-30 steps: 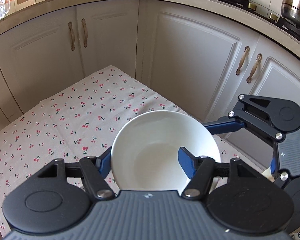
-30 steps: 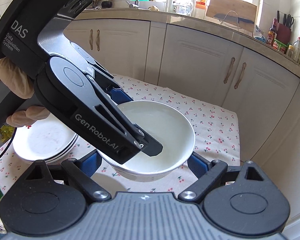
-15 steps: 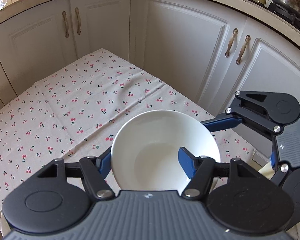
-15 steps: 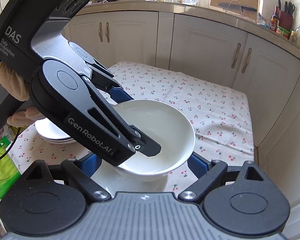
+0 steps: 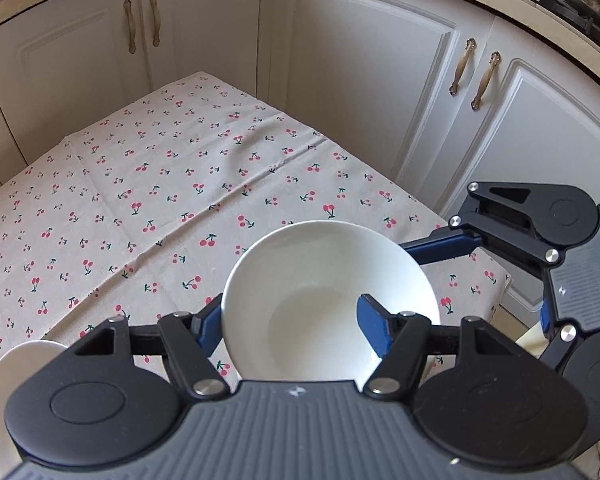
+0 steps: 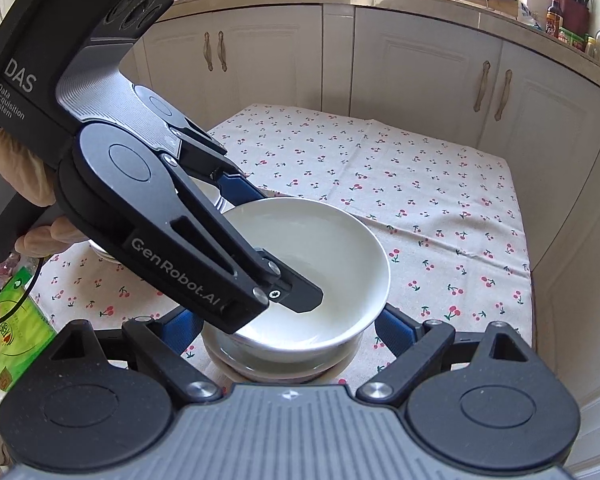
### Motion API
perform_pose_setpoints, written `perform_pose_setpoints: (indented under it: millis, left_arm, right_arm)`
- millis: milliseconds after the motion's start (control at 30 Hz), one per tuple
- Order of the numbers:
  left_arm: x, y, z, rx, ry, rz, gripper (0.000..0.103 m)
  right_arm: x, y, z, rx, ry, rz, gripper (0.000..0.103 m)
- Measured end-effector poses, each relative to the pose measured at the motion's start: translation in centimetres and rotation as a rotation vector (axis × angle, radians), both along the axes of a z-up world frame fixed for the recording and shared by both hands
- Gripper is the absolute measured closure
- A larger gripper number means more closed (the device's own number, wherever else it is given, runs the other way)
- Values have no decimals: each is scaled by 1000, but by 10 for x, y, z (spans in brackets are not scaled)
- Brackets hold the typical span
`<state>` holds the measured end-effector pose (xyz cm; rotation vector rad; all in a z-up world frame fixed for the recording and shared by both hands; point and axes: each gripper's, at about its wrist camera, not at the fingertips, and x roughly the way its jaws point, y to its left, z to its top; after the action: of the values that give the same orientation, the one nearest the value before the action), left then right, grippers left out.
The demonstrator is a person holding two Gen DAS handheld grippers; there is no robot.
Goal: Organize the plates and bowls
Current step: 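Lift the bowl with the left tool and carry it over the placed bowl, then lower the bowl into the placed bowl and open the left tool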
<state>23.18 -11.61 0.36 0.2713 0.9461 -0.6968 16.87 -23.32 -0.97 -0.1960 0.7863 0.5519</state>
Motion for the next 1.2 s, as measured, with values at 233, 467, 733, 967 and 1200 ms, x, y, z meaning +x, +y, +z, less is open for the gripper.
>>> perform_pose_setpoints:
  millis: [233,467,733,967,1200]
  left_arm:
    - [-1,1,-4,0,10,-11,36]
    - [-1,3,-5,-4,7,-8,36]
    - [0,3,-7,-5,6,-8,36]
    - [-1,3,-8,-12,0,-10,34]
    - [-5,11,-1,-54,-29,0,30]
  right_arm:
    - [-2,2,-6,-8,14,-2,8]
    - [-2,2,-7,0,22,-4,8]
    - [-1,3,-9,13,30,-7,8]
    - [0,2,-10,27,37,-13,8]
    - [-10,0,-4,48,-8,-14,0]
